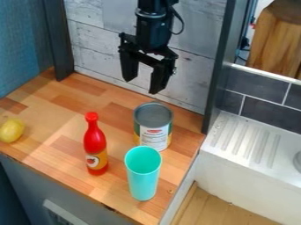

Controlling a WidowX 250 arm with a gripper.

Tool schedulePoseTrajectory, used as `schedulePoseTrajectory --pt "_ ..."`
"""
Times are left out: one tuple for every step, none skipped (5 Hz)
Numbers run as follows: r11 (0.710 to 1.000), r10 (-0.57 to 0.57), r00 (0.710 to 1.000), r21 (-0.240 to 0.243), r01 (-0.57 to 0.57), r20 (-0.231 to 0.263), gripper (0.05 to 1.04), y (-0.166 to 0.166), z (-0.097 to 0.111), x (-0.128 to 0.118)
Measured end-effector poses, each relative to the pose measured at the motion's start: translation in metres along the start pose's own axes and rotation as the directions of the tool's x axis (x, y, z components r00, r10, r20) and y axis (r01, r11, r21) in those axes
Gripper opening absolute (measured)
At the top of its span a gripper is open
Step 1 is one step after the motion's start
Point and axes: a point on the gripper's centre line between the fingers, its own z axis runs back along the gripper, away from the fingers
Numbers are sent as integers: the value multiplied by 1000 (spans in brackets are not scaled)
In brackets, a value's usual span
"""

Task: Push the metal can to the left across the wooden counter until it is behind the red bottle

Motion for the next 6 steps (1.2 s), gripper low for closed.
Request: schedulePoseTrajectory --pt "1000 0 999 -10 -1 -45 998 -1 -15 -3" --pt "999 -25 999 -31 24 -31 998 -11 -14 -2" --pt "998 -59 997 20 60 -48 998 -45 -8 -1" --pt "991 -128 991 27 128 -27 998 -81 0 2" --pt "991 -129 989 13 130 -69 998 -103 -11 1" --pt "992 -123 989 -25 121 -77 998 -112 -17 1"
